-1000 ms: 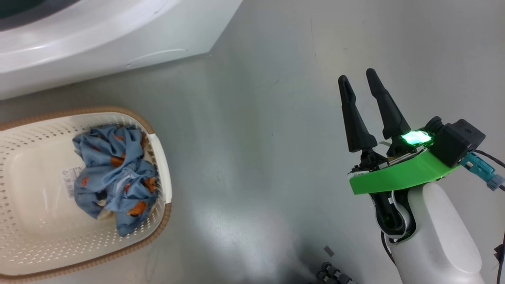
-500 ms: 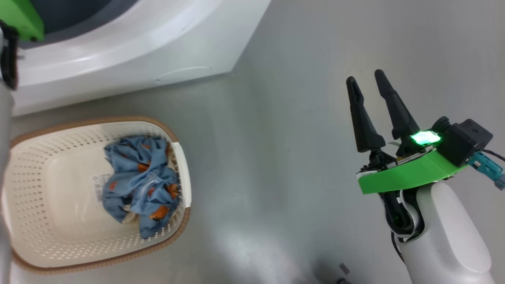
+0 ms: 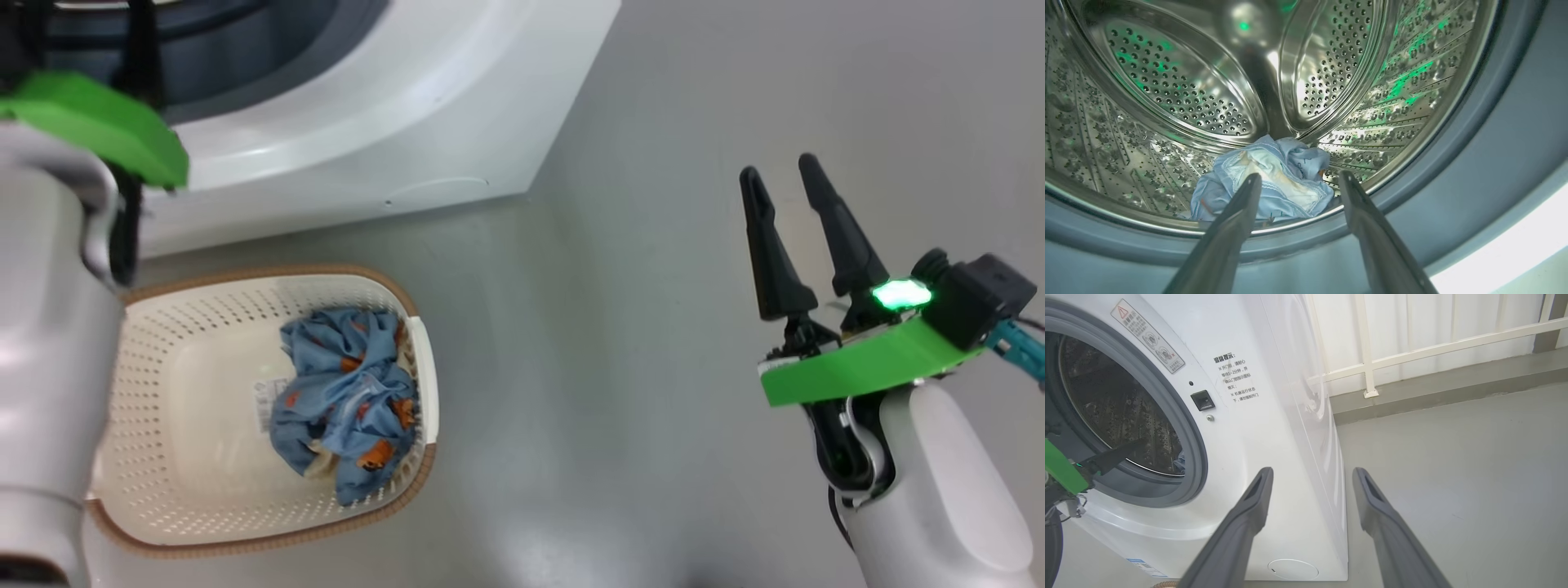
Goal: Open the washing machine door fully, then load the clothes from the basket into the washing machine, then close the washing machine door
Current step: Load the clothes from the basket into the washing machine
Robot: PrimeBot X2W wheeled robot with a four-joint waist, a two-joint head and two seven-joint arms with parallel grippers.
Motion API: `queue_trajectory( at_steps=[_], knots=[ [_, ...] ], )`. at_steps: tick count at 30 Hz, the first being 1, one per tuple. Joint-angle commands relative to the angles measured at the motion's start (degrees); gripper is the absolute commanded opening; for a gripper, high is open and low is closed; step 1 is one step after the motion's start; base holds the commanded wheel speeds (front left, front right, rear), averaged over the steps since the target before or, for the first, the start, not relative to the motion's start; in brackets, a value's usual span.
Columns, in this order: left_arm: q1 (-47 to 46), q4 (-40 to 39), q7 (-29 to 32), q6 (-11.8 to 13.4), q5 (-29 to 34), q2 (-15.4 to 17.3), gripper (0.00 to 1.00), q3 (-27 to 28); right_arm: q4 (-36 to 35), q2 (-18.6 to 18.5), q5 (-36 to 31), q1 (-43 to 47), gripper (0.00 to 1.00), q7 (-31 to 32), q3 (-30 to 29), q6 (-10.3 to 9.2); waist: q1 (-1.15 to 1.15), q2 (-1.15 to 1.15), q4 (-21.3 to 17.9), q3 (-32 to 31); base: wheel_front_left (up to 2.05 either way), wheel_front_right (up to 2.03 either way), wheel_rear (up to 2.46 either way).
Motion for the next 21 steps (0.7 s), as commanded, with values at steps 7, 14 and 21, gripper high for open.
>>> queue_trajectory(
  at_steps=[7,14,21],
  knots=[
    [10.5,-9.8,-0.3,1.5,-0.4,2.4,1.00,4.3,-0.7,-0.6,-0.4,3.0,1.00,-0.3,0.9,0.09,0.00,0.00,2.1,-4.1,0.00,0.00,0.00],
    [20.1,-18.1,-0.3,2.7,0.0,3.4,1.00,6.5,-0.3,-1.3,-0.1,4.3,1.00,-0.3,0.6,0.09,0.00,0.00,3.0,-6.7,0.00,0.00,0.00],
    [30.7,-27.9,-0.3,4.5,-0.1,3.6,1.00,8.9,-0.1,-2.0,0.0,5.5,1.00,-0.3,0.9,0.09,0.00,0.00,4.1,-9.5,0.00,0.00,0.00]
  ],
)
